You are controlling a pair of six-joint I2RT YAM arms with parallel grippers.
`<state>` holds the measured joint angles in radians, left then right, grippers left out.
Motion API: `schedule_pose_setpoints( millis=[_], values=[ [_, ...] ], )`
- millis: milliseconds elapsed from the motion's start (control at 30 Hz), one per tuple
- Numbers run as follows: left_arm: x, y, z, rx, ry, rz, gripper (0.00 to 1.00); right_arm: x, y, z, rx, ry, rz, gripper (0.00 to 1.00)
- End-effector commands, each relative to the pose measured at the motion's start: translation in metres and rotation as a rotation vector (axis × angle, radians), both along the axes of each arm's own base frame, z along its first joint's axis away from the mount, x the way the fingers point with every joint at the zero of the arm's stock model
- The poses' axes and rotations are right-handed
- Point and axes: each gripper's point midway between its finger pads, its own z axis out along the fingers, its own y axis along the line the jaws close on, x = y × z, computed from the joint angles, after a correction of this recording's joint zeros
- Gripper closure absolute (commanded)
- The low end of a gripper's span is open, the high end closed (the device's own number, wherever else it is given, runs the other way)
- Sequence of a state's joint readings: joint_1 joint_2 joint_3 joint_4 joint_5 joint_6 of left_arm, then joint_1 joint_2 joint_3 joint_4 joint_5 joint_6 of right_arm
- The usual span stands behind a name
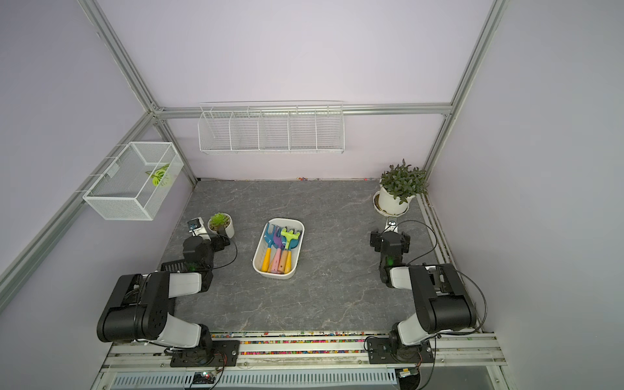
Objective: Put the rake into the storage box
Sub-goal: Reset both arms
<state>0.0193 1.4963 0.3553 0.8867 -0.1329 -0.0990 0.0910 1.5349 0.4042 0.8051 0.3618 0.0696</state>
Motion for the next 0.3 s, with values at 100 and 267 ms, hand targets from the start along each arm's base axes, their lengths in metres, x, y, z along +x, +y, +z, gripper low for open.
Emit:
schedule_pose_setpoints(
  millis=[100, 267],
  values=[
    [0.0011, -0.0022, 0.0026, 0.008, -0.013, -0.012, 0.00, 0.0019, -0.0002, 0.0046, 0.008, -0.017, 0.003, 0.01],
    [0.0014, -0.0028, 0.0029, 0.008, -0.014, -0.013, 0.00, 0.0007, -0.0002, 0.0051, 0.006, -0.024, 0.005, 0.01]
  ],
)
